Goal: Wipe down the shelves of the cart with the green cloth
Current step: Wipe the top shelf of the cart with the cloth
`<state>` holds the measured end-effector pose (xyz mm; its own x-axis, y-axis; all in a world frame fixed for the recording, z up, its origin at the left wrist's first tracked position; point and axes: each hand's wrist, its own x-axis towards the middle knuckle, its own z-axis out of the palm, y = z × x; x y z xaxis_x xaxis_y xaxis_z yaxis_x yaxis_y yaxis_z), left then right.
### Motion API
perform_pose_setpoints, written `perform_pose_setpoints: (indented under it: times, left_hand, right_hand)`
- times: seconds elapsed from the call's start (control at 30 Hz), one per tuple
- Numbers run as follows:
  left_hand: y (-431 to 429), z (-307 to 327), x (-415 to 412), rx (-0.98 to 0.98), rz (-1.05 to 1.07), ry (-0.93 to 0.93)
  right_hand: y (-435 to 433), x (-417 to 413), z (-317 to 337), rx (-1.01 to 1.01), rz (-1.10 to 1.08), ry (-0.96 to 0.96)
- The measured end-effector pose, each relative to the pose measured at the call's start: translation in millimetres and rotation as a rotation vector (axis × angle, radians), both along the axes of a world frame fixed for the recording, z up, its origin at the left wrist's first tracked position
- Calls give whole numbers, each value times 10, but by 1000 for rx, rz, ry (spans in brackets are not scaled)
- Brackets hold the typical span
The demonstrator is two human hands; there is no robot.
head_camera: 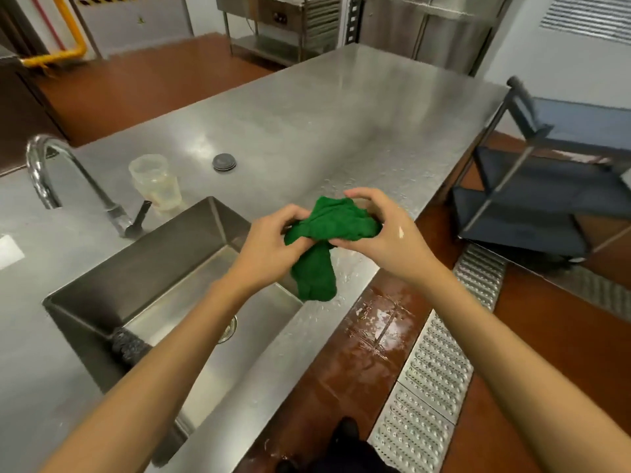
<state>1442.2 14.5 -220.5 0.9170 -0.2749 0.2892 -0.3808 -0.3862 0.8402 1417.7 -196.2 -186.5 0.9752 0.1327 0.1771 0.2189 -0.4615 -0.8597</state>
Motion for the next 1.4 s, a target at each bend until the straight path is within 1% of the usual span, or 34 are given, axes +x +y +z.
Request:
perform_pose_setpoints:
  times: [0.07, 0.2, 0.3, 0.33, 0.4, 0.43, 0.47, 0.53, 0.57, 0.63, 0.73, 0.83, 0.9, 1.0, 1.07, 1.13, 1.27, 1.33, 1.4]
  left_hand:
    - [-235, 74, -14, -92, -71, 115]
    - [-749, 205, -12, -229, -181, 334]
    - [-1131, 249, -18, -359, -188, 481]
    - [-1253, 253, -19, -402, -216, 532]
    - [-1512, 267, -28, -474, -347, 638]
    - [-1653, 276, -39, -484, -400, 676]
    - [-1805, 280, -50, -469, -408, 688]
    - [-2152, 288, -47, -361, -306, 626]
    - [-2330, 281, -29, -277, -244, 561]
    - [-2675, 286, -5, -135, -170, 417]
    - [-3148, 319, 53, 57, -120, 192]
    - [-3626, 418, 63, 38, -161, 128]
    - [-3937, 457, 58, -37, -188, 173]
    - [-4340, 428, 104, -221, -221, 365]
    - [-4568, 427, 122, -344, -241, 480]
    - [-4787, 441, 128, -416, -267, 533]
    - [-5183, 401, 150, -364, -358, 530]
    - [-5356, 356, 197, -341, -370, 540]
    - [-5506, 317, 255, -292, -402, 519]
  right_hand:
    - [-222, -69, 70, -23, -69, -60]
    - [-688, -143, 108, -172, -262, -176]
    - [-1045, -214, 95, -211, -394, -177]
    - [-1175, -241, 78, -223, -429, -175]
    - [-1470, -284, 26, -253, -505, -185]
    - [-1630, -307, -6, -275, -537, -190]
    - [-1798, -327, -45, -300, -568, -186]
    - [-2123, -386, -116, -329, -640, -155]
    - [-2279, -424, -150, -299, -675, -124]
    - [-2590, -486, -231, -169, -702, -10]
    - [-3049, -567, -341, 75, -599, 167]
    - [-3427, -662, -415, 352, -480, 282]
    - [-3680, -734, -476, 564, -466, 304]
    - [-4049, -849, -505, 907, -433, 330]
    - [-4245, -944, -496, 972, -438, 353]
    - [-4429, -996, -547, 1021, -479, 344]
    - [-4764, -1112, -627, 1241, -625, 276]
    - [-4934, -1199, -645, 1310, -723, 250]
    - [-5116, -1275, -671, 1304, -801, 236]
